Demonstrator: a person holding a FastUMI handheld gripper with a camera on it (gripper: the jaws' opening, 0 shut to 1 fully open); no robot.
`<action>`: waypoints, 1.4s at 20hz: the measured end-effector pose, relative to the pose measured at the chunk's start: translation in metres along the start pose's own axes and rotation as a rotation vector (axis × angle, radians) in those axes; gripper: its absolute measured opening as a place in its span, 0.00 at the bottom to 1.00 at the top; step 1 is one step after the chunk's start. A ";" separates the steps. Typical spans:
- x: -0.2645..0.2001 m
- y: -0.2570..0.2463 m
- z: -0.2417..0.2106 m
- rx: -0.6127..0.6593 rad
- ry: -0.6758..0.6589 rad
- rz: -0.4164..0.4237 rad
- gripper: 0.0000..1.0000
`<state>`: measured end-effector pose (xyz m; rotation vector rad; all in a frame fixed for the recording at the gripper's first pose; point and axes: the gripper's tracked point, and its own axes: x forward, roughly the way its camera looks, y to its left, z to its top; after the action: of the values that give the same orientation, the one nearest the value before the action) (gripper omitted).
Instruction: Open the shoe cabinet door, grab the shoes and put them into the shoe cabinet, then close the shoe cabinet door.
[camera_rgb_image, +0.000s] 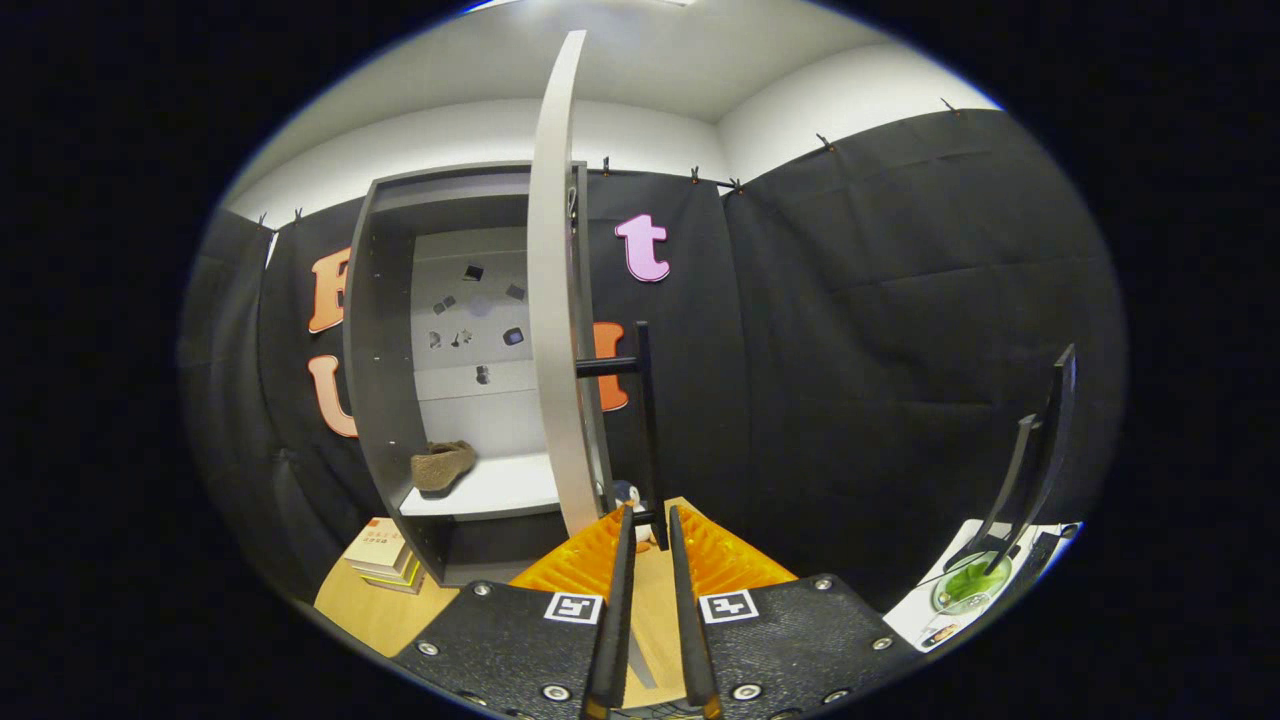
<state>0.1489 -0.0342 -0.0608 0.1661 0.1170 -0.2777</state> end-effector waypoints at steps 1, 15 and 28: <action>0.000 0.000 0.003 0.000 -0.001 -0.008 0.21; -0.021 0.028 -0.037 -0.056 0.087 0.079 0.16; -0.038 0.096 -0.177 -0.023 0.339 0.276 0.16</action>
<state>0.1235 0.0982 -0.2152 0.2030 0.4298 0.0293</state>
